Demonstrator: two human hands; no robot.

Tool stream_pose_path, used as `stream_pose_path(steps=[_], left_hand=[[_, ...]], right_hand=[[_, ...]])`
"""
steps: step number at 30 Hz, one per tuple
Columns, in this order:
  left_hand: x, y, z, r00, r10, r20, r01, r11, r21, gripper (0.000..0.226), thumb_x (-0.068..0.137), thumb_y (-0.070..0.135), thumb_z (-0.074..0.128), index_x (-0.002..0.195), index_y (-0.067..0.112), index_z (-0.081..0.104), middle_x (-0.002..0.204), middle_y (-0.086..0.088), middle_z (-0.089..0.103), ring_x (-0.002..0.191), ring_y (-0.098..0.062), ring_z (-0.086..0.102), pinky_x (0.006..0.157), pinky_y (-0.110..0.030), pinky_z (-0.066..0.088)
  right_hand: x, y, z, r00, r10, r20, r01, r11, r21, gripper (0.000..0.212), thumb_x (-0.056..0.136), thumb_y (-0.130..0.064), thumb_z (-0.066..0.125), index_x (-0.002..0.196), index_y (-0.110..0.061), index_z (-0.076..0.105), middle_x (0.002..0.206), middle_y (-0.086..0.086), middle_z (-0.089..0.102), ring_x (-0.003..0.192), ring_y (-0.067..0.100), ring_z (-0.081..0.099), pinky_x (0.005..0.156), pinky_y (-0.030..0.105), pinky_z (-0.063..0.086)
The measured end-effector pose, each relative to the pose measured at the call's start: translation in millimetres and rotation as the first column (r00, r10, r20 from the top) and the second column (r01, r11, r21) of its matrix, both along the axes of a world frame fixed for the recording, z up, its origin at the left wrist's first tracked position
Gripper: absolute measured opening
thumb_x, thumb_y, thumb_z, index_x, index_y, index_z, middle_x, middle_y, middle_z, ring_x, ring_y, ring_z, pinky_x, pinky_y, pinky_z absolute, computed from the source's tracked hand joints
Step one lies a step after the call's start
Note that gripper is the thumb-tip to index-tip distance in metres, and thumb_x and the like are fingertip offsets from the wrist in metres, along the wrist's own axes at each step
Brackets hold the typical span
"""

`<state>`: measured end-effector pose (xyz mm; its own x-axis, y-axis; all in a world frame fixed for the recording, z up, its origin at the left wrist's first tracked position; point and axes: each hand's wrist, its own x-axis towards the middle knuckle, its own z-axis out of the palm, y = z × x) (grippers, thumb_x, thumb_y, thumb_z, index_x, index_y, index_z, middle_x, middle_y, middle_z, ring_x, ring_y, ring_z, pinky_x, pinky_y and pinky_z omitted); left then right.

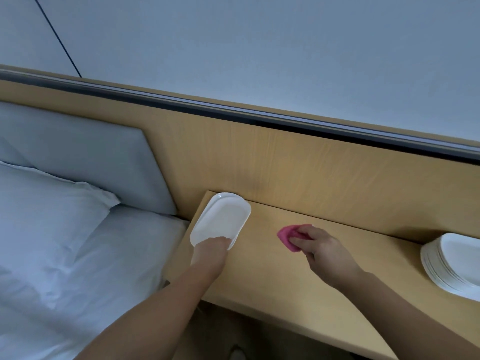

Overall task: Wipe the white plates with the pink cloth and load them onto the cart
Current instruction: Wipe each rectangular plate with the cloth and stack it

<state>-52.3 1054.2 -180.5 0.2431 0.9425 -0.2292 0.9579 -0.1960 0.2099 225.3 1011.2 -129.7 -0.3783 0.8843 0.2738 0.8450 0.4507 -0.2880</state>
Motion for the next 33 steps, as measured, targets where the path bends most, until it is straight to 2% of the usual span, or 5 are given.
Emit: stream_pose_path(steps=[7, 14, 19, 25, 33], left_hand=[[-4.0, 14.2, -15.4, 0.993, -0.084, -0.088, 0.083, 0.996, -0.006, 0.025, 0.095, 0.012, 0.042, 0.113, 0.019, 0.057, 0.107, 0.001, 0.055, 0.096, -0.018, 0.053, 0.068, -0.032, 0.047], [-1.9, 25.6, -24.5, 0.988, -0.117, -0.100, 0.113, 0.993, -0.046, 0.025, 0.095, 0.013, 0.043, 0.115, 0.017, 0.057, 0.111, 0.001, 0.053, 0.096, -0.017, 0.052, 0.072, -0.031, 0.048], [9.7, 28.1, -19.2, 0.994, -0.105, -0.024, 0.104, 0.994, -0.027, 0.028, 0.099, 0.029, 0.042, 0.125, 0.018, 0.047, 0.120, 0.001, 0.052, 0.104, -0.017, 0.050, 0.076, -0.031, 0.048], [63.1, 28.0, -7.4, 0.978, -0.191, 0.086, 0.186, 0.981, 0.060, 0.023, 0.098, 0.030, 0.039, 0.112, 0.016, 0.050, 0.113, 0.002, 0.051, 0.100, -0.017, 0.049, 0.065, -0.029, 0.037], [200.5, 15.7, 13.8, 0.909, -0.310, 0.279, 0.294, 0.951, 0.099, 0.027, 0.096, 0.027, 0.046, 0.117, 0.016, 0.058, 0.119, -0.002, 0.061, 0.106, -0.024, 0.059, 0.083, -0.035, 0.050]], right_hand=[[-2.2, -2.0, -4.0, 0.998, -0.049, 0.039, 0.051, 0.997, -0.052, 0.045, 0.065, 0.012, 0.077, 0.102, -0.015, 0.075, 0.105, 0.008, 0.067, 0.086, 0.030, 0.067, 0.063, 0.040, 0.058], [-5.0, 0.1, -3.9, 0.997, -0.067, 0.026, 0.068, 0.996, -0.059, 0.043, 0.067, 0.013, 0.074, 0.100, -0.014, 0.074, 0.105, 0.007, 0.067, 0.085, 0.030, 0.066, 0.063, 0.040, 0.058], [3.4, -4.1, -4.4, 0.993, -0.116, 0.026, 0.118, 0.991, -0.058, 0.043, 0.064, 0.014, 0.076, 0.096, -0.014, 0.074, 0.102, 0.007, 0.067, 0.083, 0.030, 0.066, 0.060, 0.039, 0.057], [42.4, -27.2, 1.2, 0.967, -0.254, 0.007, 0.254, 0.965, -0.062, 0.037, 0.068, 0.015, 0.073, 0.094, -0.013, 0.073, 0.102, 0.006, 0.066, 0.086, 0.028, 0.065, 0.065, 0.033, 0.055], [130.8, -86.7, 10.8, 0.873, -0.473, -0.121, 0.465, 0.881, -0.083, 0.037, 0.072, 0.017, 0.063, 0.093, -0.012, 0.070, 0.112, -0.007, 0.061, 0.095, 0.016, 0.059, 0.073, 0.022, 0.049]])
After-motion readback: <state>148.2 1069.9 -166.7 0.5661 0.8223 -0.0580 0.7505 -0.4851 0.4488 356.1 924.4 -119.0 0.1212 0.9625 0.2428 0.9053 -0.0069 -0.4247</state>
